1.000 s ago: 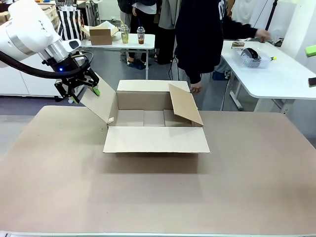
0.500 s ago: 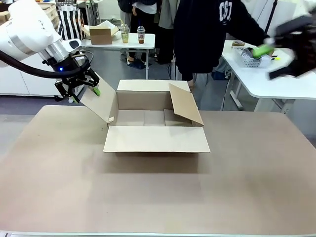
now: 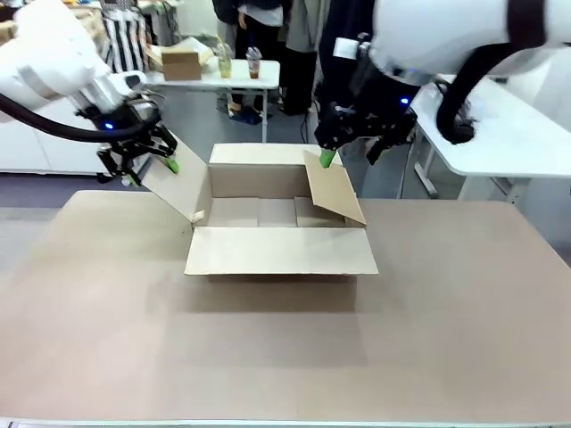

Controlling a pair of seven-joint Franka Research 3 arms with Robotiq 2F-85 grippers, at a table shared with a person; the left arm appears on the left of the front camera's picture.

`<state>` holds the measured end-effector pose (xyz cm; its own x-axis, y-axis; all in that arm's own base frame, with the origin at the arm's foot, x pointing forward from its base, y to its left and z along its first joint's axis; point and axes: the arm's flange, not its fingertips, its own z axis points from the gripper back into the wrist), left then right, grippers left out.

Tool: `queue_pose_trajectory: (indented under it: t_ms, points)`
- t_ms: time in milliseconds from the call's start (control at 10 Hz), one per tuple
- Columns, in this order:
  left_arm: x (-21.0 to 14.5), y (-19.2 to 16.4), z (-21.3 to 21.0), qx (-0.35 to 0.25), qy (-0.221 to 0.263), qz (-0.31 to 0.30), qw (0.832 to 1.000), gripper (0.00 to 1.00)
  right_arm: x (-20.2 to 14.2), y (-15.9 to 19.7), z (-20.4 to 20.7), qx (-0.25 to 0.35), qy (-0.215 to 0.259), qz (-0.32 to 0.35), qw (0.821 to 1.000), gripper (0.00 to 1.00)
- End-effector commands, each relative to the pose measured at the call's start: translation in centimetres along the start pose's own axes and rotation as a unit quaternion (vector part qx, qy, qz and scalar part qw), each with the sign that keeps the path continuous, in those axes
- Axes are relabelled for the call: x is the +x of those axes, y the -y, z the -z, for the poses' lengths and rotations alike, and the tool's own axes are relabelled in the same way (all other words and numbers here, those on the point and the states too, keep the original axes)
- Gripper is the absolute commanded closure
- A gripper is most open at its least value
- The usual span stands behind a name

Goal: Pack the gift set into the box.
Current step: Place both hands on the side flaps of the Package Box and spread them outward.

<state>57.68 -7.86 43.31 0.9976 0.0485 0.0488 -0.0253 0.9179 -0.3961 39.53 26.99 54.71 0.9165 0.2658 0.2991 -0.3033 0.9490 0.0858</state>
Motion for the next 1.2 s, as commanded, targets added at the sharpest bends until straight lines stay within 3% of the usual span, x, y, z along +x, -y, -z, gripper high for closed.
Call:
queue_pose_trajectory:
  t_ms: [0, 100, 300, 400, 500, 600, 800, 1100]
  points:
    - [-0.1, -0.1, -0.3, 0.008, 0.002, 0.003, 1.0, 0.0, -2.0, 3.4, -3.8, 0.031, -0.014, 0.028, 0.999, 0.0]
    - [-0.1, -0.1, -0.3, 0.008, 0.002, 0.003, 1.0, 0.0, 0.0, 0.0, 0.0, 0.0, 0.0, 0.0, 1.0, 0.0]
    - [-0.1, -0.1, -0.3, 0.008, 0.002, 0.003, 1.0, 0.0, -0.4, 1.5, -1.0, -0.001, -0.008, 0.009, 1.0, 0.0]
    - [-0.1, -0.1, -0.3, 0.008, 0.002, 0.003, 1.0, 0.0, 2.1, -1.1, 0.8, -0.087, -0.015, 0.055, 0.995, 0.0]
    - [-0.1, -0.1, -0.3, 0.008, 0.002, 0.003, 1.0, 0.0, 5.5, -3.5, 3.4, -0.114, -0.009, 0.086, 0.99, 0.0]
    - [-0.1, -0.1, -0.3, 0.008, 0.002, 0.003, 1.0, 0.0, 8.7, -5.6, 5.1, -0.099, -0.004, 0.111, 0.989, 0.0]
    - [-0.1, -0.1, -0.3, 0.008, 0.002, 0.003, 1.0, 0.0, 13.4, -8.0, 9.4, -0.17, -0.05, 0.164, 0.97, 0.0]
    - [-0.1, -0.1, -0.3, 0.008, 0.002, 0.003, 1.0, 0.0, 15.7, -9.6, 16.3, -0.265, -0.081, 0.159, 0.948, 0.0]
